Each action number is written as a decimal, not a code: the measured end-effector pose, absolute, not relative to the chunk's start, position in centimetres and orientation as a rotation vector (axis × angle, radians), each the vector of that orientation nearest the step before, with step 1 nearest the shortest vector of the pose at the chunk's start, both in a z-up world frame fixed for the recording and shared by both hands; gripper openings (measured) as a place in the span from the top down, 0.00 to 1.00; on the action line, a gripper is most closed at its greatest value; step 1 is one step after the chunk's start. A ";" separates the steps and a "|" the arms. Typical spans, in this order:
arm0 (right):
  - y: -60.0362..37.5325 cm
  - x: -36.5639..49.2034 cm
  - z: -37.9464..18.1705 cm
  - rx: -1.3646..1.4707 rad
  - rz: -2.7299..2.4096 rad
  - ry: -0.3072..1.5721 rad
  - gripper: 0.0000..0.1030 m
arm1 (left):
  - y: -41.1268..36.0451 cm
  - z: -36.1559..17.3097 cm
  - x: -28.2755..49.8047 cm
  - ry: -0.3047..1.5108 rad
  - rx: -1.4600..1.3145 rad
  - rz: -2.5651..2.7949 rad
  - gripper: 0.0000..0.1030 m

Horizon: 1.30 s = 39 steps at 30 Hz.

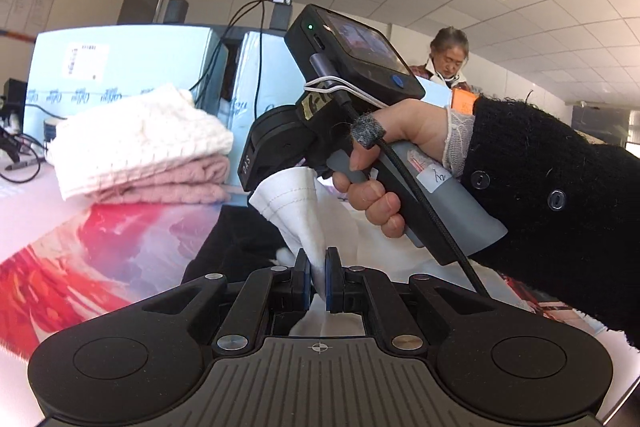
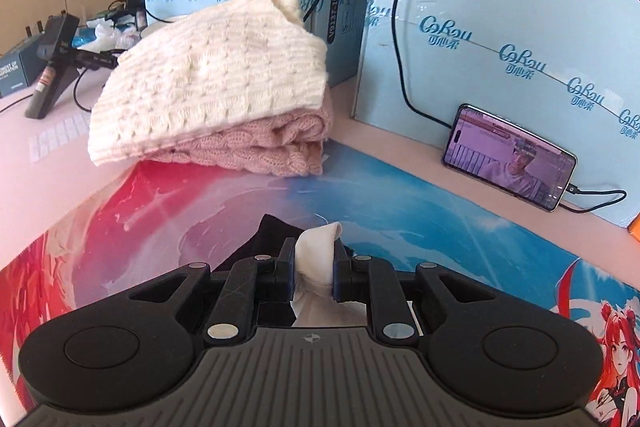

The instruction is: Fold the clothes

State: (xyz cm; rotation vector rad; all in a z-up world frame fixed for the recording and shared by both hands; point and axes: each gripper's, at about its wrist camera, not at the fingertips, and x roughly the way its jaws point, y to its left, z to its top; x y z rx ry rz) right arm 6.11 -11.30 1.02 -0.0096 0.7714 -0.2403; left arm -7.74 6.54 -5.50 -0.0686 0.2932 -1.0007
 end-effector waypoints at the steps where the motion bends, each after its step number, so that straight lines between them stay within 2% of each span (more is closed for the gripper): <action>1: -10.8 6.6 0.6 -0.026 -0.244 0.778 0.84 | 6.9 -5.9 -7.7 0.305 -0.086 -1.002 0.95; 3: -10.2 7.1 0.4 -0.010 -0.229 0.764 0.72 | 7.8 -6.7 -7.7 0.317 -0.125 -1.008 0.94; 5: -10.3 6.9 1.1 0.057 -0.199 0.717 0.35 | 8.6 -7.4 -7.3 0.325 -0.183 -1.009 0.88; 7: -10.8 6.2 2.4 0.132 -0.170 0.641 0.24 | 9.0 -7.9 -6.4 0.349 -0.247 -1.024 0.88; 9: -11.4 4.9 3.6 0.166 -0.163 0.584 0.21 | 9.3 -8.2 -5.8 0.362 -0.291 -1.035 0.84; 10: -11.9 4.1 4.2 0.181 -0.160 0.556 0.17 | 9.5 -8.3 -5.5 0.364 -0.317 -1.040 0.77; 11: -12.3 3.4 4.7 0.193 -0.160 0.541 0.17 | 9.8 -8.4 -5.4 0.366 -0.347 -1.044 0.62; 12: -12.8 2.6 5.1 0.204 -0.160 0.527 0.17 | 10.1 -8.4 -5.2 0.361 -0.378 -1.048 0.56; 14: -13.8 0.9 5.5 0.228 -0.162 0.518 0.17 | 10.6 -8.3 -4.8 0.344 -0.429 -1.053 0.35; 16: -14.8 -0.7 5.5 0.260 -0.147 0.521 0.16 | 10.5 -7.9 -4.3 0.344 -0.424 -1.029 0.28; 19: -16.2 -2.9 4.1 0.352 -0.130 0.540 0.15 | 10.3 -7.7 -3.2 0.372 -0.440 -0.998 0.28; 21: -16.7 -4.4 2.8 0.414 -0.124 0.553 0.15 | 9.8 -7.3 -2.8 0.399 -0.402 -0.974 0.34; 23: -17.0 -5.8 1.8 0.457 -0.123 0.557 0.15 | 9.2 -7.0 -3.0 0.397 -0.304 -0.927 0.94; 27: -17.9 -8.7 0.7 0.498 -0.135 0.511 0.15 | 10.0 -7.1 -3.6 0.425 -0.181 -0.875 0.89; 31: -19.7 -11.2 -0.4 0.561 -0.142 0.444 0.15 | 10.3 -6.1 -5.4 0.354 0.000 -0.829 0.82; 33: -20.3 -12.0 -0.7 0.597 -0.136 0.413 0.15 | 10.0 -5.2 -5.4 0.326 0.057 -0.752 0.51; 34: -20.6 -12.4 -0.8 0.618 -0.130 0.396 0.15 | 9.8 -4.6 -5.2 0.289 0.079 -0.703 0.24; 39: -21.8 -13.5 -1.5 0.729 -0.111 0.357 0.14 | 6.9 -0.9 -2.5 0.132 0.155 -0.747 0.16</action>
